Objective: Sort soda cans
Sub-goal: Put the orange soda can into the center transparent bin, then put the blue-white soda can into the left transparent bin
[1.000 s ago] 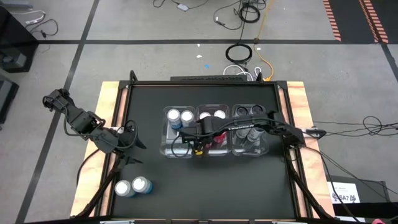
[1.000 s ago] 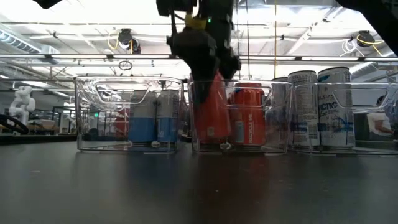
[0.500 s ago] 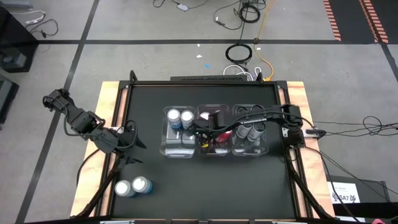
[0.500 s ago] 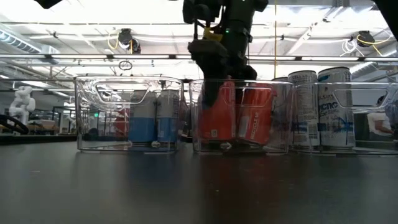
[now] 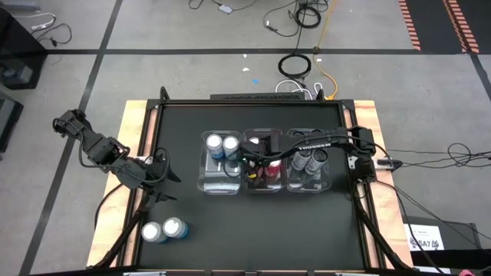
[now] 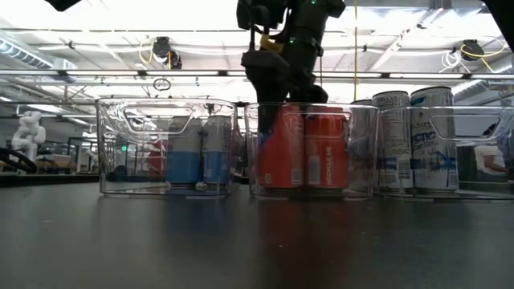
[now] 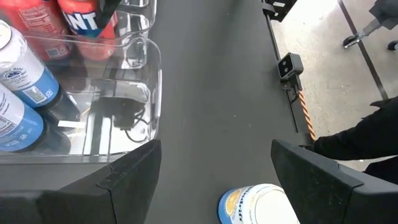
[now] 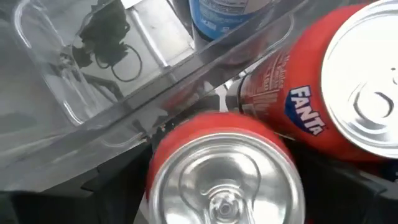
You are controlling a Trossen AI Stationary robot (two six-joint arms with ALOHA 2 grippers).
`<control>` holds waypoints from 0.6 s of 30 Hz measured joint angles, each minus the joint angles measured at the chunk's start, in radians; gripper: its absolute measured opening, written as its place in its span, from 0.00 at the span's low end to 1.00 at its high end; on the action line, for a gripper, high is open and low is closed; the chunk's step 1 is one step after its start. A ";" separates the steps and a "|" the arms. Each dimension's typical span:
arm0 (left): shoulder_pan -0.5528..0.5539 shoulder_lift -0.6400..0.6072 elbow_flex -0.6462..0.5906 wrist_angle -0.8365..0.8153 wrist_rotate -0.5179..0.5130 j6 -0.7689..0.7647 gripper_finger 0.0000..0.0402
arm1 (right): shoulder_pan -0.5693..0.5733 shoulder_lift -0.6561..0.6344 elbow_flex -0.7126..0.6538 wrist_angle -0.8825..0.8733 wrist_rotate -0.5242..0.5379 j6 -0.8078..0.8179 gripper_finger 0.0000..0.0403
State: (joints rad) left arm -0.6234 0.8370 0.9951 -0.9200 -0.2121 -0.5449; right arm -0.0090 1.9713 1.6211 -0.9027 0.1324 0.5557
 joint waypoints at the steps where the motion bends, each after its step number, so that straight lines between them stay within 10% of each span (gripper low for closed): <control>1: 0.000 0.000 0.000 0.000 0.000 0.000 0.78 | -0.001 0.000 0.000 -0.002 0.001 -0.002 0.89; 18: 0.000 0.000 0.000 0.012 -0.002 -0.035 0.78 | 0.000 0.001 0.277 -0.290 0.099 0.031 0.90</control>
State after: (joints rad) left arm -0.6232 0.8371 0.9951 -0.9080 -0.2138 -0.5804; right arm -0.0087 1.9722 1.8978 -1.1925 0.2310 0.5862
